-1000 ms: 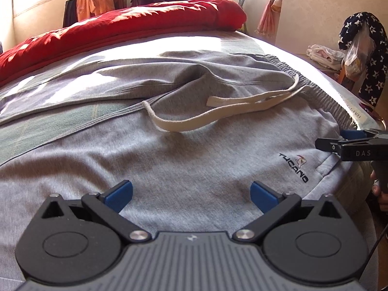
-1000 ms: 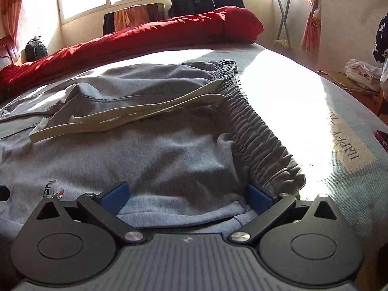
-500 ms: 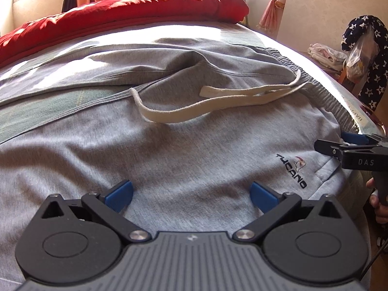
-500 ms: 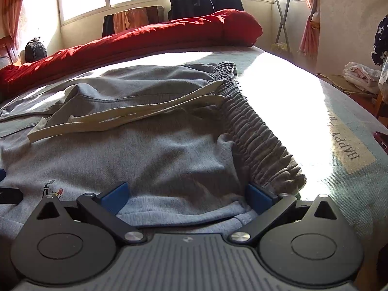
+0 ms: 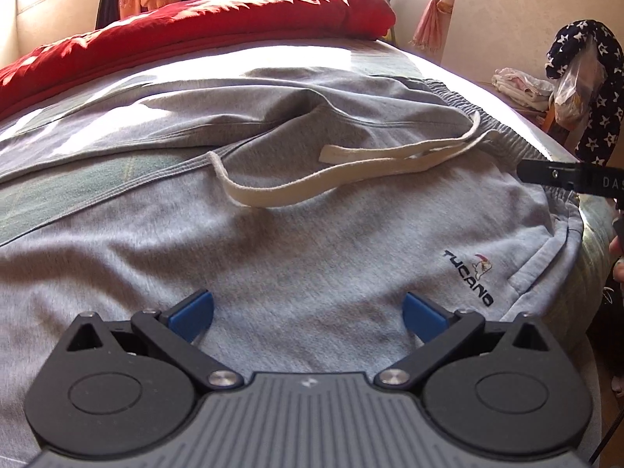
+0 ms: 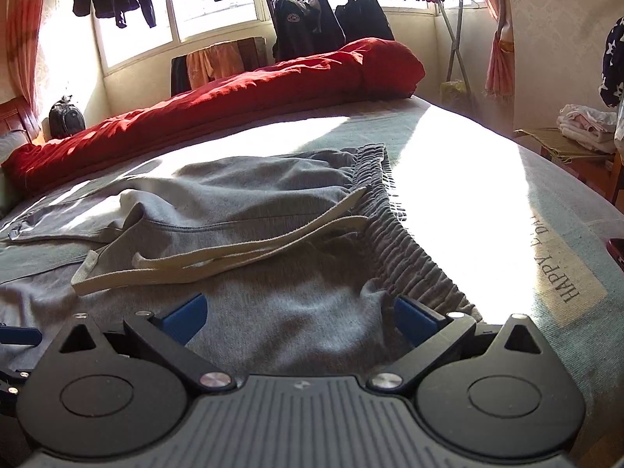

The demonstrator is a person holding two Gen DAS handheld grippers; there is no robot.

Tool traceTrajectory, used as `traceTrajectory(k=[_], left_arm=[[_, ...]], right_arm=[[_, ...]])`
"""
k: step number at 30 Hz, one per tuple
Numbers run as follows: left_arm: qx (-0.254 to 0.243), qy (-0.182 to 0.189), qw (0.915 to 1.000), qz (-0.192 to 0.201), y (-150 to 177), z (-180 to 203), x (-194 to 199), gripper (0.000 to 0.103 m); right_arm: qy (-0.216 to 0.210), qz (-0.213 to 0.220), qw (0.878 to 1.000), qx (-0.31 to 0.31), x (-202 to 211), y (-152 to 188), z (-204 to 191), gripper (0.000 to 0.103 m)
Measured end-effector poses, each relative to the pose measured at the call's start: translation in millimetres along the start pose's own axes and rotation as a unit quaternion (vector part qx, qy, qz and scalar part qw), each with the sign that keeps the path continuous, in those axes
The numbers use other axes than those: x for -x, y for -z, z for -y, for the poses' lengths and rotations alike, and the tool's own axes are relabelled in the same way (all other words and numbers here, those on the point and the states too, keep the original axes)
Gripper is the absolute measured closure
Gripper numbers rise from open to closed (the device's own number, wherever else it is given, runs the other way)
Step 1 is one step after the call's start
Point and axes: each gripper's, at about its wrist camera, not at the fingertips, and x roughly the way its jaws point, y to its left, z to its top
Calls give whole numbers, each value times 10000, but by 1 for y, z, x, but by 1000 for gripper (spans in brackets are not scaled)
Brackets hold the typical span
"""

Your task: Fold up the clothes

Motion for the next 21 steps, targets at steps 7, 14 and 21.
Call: traceTrajectory(k=[7,14,21], left_arm=[[105,-57,9999,-87,3,-17,-1,1],[49,-29,10000,-51,2,-21,-4,1],[-219,-153,9993,278,-13,-17,15,1]], right_arm=[[-43,-144,9982,-589,-50,-27,7,0],[-187,-224,9978,-593,-52,-2,20,0],[-474,-122,9964,-686,-32,-26,22,0]])
